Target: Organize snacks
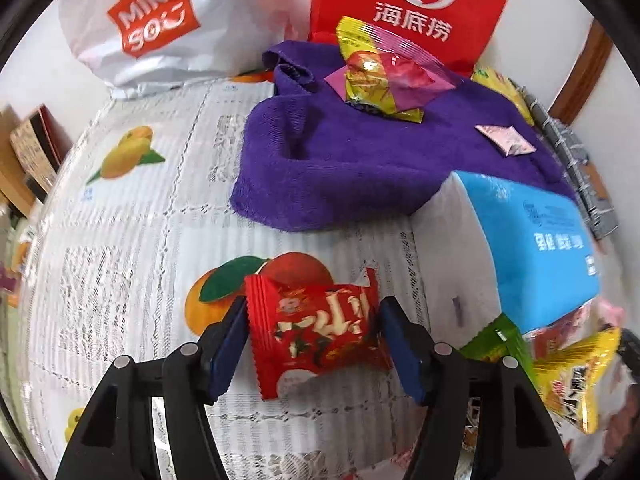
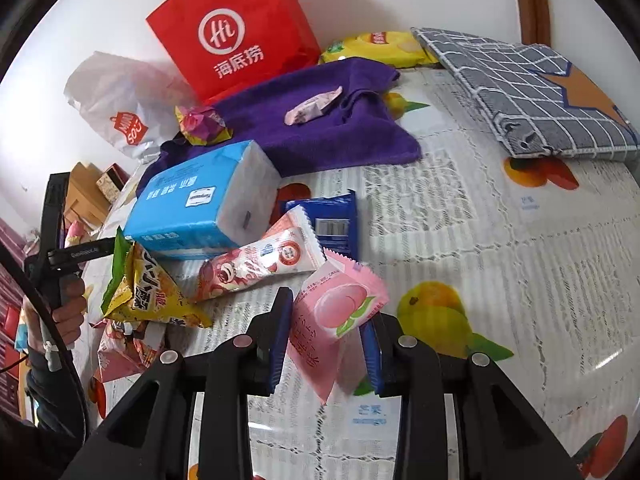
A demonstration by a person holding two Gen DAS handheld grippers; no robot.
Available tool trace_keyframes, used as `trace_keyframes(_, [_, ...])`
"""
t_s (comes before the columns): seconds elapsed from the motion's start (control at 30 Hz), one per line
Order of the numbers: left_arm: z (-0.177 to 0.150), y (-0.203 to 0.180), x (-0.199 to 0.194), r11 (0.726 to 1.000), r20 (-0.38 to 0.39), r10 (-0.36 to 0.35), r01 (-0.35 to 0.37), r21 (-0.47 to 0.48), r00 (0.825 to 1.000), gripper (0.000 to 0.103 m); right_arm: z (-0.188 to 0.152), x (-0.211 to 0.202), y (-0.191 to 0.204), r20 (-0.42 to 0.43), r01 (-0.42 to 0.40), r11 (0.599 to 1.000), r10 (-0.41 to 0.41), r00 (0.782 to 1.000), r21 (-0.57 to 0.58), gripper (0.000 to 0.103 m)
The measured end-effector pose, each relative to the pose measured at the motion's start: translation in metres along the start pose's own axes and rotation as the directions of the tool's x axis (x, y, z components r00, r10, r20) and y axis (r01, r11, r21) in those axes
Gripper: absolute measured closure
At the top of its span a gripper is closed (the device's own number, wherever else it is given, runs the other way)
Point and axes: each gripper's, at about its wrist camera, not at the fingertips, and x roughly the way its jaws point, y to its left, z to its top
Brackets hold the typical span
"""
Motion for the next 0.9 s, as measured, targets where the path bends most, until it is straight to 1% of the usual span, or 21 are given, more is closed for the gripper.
trace_keyframes(0.03, [-0.001, -0.003, -0.001, 1.0, 0.007, 0.002, -0.002, 0.004, 1.0, 0.048, -0.001, -0.002, -0.002, 0.002, -0.005, 1.0, 0.005, 1.0, 0.005, 0.07])
trace_keyframes(0.1, [-0.004, -0.006, -0.003, 1.0, 0.012, 0.013, -0.013, 0.009, 1.0, 0.066, -0.004, -0.004, -0.003, -0.002, -0.003, 1.0, 0.003, 1.0, 0.005, 0.07])
trace_keyframes(0.13, [-0.005, -0.008, -0.004, 0.999, 0.016, 0.031, -0.031, 0.014, 0.999, 0.068, -0.005, -0.004, -0.004, -0.005, 0.005, 1.0, -0.005, 1.0, 0.002, 0.07])
trace_keyframes(0.17, [-0.007, -0.009, -0.005, 0.999, 0.017, 0.038, -0.038, 0.019, 0.999, 0.068, -0.007, -0.006, -0.004, -0.002, 0.013, 1.0, -0.013, 1.0, -0.001, 0.07])
trace_keyframes(0.27, [-0.011, -0.009, -0.01, 1.0, 0.008, 0.016, -0.017, 0.008, 1.0, 0.07, -0.012, -0.009, -0.004, 0.0, -0.008, 1.0, 0.008, 1.0, 0.005, 0.07])
trace_keyframes(0.37, [-0.015, -0.007, -0.019, 1.0, 0.007, 0.002, -0.002, -0.011, 1.0, 0.07, -0.015, -0.011, -0.001, 0.003, -0.007, 1.0, 0.007, 1.0, 0.0, 0.07])
trace_keyframes(0.53, [-0.024, -0.008, -0.037, 1.0, 0.021, 0.006, -0.006, -0.019, 1.0, 0.07, -0.017, -0.024, 0.005, 0.026, -0.023, 1.0, 0.023, 0.999, -0.008, 0.07])
trace_keyframes(0.63, [-0.03, -0.007, -0.048, 0.999, 0.029, -0.003, 0.004, -0.033, 1.0, 0.07, -0.019, -0.031, 0.011, 0.042, -0.009, 1.0, 0.01, 0.999, -0.026, 0.07])
trace_keyframes(0.8, [-0.042, -0.01, -0.066, 0.999, 0.048, -0.013, 0.015, -0.038, 0.999, 0.07, -0.021, -0.043, 0.02, 0.077, -0.018, 0.999, 0.02, 0.997, -0.034, 0.07])
trace_keyframes(0.9, [-0.049, -0.014, -0.077, 0.999, 0.064, -0.031, 0.034, -0.033, 0.997, 0.07, -0.02, -0.048, 0.031, 0.093, 0.004, 0.998, 0.002, 0.996, -0.058, 0.07])
